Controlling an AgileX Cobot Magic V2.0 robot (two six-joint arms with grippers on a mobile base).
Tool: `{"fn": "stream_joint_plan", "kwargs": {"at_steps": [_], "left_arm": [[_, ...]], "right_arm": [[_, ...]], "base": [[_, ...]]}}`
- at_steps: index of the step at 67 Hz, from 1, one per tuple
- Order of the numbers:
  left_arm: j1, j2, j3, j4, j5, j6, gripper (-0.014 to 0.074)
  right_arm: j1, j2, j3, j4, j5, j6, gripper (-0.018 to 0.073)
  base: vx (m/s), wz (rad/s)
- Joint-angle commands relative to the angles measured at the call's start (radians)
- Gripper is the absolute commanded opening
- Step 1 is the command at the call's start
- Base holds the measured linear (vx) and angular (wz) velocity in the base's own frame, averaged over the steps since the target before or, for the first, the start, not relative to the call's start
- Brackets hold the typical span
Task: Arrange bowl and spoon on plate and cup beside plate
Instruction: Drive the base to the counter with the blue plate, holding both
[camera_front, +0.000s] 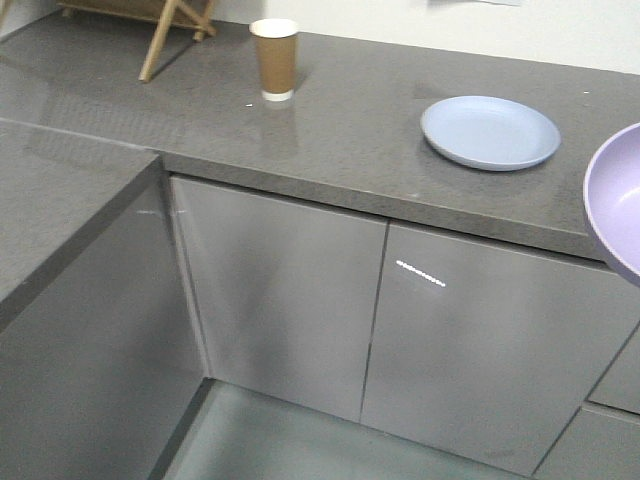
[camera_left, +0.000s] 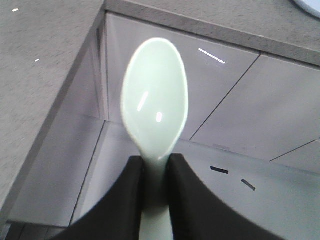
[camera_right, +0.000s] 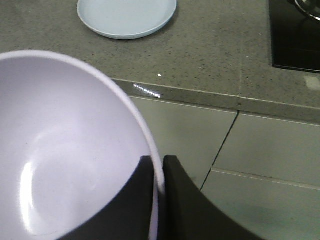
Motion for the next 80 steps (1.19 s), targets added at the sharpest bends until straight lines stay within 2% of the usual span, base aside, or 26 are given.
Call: {"fn": "stream_joint_plan", "kwargs": {"at_steps": [1, 46, 80], "left_arm": [[-0.004, -0.010, -0.022, 0.000, -0.056, -0.009, -0.0006], [-0.004, -0.010, -0.022, 0.000, -0.056, -0.009, -0.0006], [-0.004, -0.010, -0.022, 0.000, -0.056, -0.009, -0.0006]], "right_arm": [[-0.003, -0.007, -0.026, -0.011, -0.067, -0.003, -0.0006], [-0.003, -0.007, -0.026, -0.011, -0.067, -0.003, -0.0006], [-0.003, -0.007, -0.026, -0.011, -0.067, -0.003, -0.0006]], "base": [[0.11, -0.36], [0.11, -0.33], [0.11, -0.15]]}}
